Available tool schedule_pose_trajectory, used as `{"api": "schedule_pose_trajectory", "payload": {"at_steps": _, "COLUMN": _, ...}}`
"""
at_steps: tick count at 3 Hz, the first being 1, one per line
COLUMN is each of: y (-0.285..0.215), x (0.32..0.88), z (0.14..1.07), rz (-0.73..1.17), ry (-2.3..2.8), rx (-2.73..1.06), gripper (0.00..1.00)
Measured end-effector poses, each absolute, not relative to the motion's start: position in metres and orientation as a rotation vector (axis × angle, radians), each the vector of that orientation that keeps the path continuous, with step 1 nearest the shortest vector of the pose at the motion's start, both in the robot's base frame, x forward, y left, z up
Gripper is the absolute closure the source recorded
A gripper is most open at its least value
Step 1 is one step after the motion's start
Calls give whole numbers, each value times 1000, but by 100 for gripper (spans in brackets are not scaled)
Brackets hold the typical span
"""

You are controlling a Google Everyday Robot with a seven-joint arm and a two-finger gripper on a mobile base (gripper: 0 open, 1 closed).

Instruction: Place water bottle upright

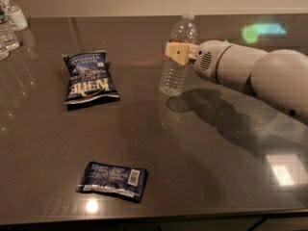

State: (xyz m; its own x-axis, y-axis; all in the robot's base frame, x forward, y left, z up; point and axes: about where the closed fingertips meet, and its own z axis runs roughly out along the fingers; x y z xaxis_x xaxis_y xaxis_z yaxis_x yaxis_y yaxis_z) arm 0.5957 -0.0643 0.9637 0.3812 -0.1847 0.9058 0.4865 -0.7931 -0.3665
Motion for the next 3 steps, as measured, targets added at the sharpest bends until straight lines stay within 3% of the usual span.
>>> {"api": "schedule_pose_trajectory", "payload": {"at_steps": 3, "y": -60, "x": 585, "z": 964, "rz": -1466, "ry": -440, "rx": -1995, "gripper": 100}}
